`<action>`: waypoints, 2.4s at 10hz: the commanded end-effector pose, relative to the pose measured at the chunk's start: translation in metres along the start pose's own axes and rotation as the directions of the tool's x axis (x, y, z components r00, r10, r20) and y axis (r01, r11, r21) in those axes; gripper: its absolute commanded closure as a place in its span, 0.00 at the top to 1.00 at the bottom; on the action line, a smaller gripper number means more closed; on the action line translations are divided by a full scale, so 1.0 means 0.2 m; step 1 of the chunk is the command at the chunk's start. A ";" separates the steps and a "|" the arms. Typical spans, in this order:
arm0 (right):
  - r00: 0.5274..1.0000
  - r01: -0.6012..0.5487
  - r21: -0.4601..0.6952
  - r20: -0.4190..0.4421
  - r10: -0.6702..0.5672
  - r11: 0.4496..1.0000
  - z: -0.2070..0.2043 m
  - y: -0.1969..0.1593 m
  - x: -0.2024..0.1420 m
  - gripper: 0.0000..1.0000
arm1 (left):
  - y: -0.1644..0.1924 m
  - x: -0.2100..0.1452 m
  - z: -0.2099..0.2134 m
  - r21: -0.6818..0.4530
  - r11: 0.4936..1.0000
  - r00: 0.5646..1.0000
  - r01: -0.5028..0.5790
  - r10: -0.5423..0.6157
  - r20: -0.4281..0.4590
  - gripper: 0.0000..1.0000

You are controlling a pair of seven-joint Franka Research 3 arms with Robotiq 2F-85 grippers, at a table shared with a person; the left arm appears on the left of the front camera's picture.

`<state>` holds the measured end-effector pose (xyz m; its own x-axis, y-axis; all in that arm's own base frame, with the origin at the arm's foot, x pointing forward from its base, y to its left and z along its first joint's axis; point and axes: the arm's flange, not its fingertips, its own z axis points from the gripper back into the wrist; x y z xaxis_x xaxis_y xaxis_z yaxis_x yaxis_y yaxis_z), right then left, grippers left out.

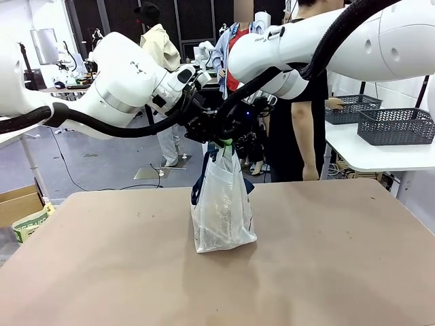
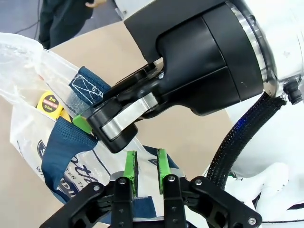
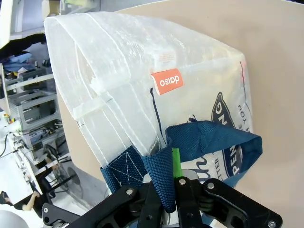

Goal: Transfer purchased items from the store into the shopping bag.
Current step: Move the Reusable shopping bag to the right side of the table.

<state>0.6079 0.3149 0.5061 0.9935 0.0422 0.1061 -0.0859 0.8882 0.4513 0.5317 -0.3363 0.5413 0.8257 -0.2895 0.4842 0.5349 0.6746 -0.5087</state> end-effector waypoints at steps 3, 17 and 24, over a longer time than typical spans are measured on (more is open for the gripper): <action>0.999 0.018 -0.034 0.035 -0.016 0.999 -0.02 0.00 -0.04 0.00 | -0.01 -0.06 0.02 -0.031 0.999 0.999 0.040 -0.040 0.005 0.53; 0.999 0.016 -0.016 0.044 -0.015 1.000 -0.02 0.00 -0.04 0.00 | -0.11 -0.03 -0.11 0.211 0.977 0.978 -0.008 0.052 -0.202 0.53; 0.999 0.014 -0.018 0.035 -0.014 1.000 -0.02 -0.01 -0.04 0.00 | -0.10 -0.04 -0.10 0.287 0.955 0.974 -0.070 0.127 -0.185 0.00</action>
<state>0.6072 0.3192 0.5054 0.9915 0.0334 0.1259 -0.0864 0.8920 0.4437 0.5179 -0.3596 0.5320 0.8963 -0.3336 0.2922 0.4228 0.8415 -0.3364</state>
